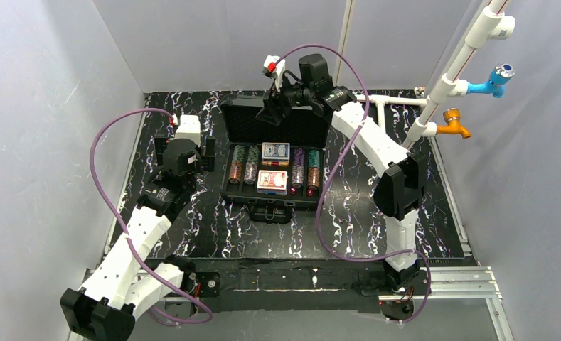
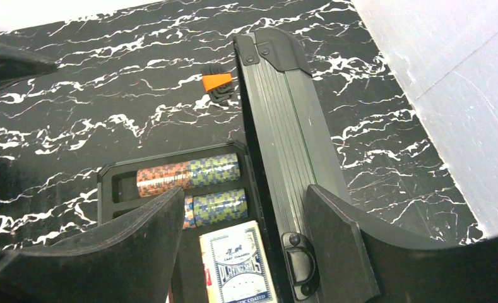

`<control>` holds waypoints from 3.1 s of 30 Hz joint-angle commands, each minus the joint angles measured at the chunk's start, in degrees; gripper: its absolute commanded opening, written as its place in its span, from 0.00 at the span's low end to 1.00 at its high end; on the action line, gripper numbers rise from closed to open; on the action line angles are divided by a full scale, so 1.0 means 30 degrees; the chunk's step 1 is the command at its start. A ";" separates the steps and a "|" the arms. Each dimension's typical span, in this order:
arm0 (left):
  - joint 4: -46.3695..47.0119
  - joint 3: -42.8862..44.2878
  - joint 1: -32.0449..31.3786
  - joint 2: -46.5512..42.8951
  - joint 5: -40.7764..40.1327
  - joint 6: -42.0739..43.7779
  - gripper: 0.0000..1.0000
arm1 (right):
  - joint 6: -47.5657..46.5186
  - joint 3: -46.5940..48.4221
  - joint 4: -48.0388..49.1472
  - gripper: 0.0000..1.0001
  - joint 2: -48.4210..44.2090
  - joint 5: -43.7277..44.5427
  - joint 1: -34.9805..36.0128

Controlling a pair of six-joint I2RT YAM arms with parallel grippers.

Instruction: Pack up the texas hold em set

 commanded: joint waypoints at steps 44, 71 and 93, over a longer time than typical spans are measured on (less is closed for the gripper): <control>-0.0342 0.0218 -0.0020 -0.0536 -0.0141 -0.0359 0.98 | 0.4303 -0.8347 -0.0611 0.50 -0.3548 0.3884 0.3001; -0.0871 0.0570 -0.0049 -0.0260 0.2510 -0.1278 0.98 | 0.7392 -1.5766 0.0022 0.40 -0.4471 0.7876 0.4388; -0.5687 -0.0971 -0.0401 -0.0410 0.9564 -0.8181 0.95 | 1.4398 -2.2533 -0.0704 0.35 -0.1749 1.4667 0.7818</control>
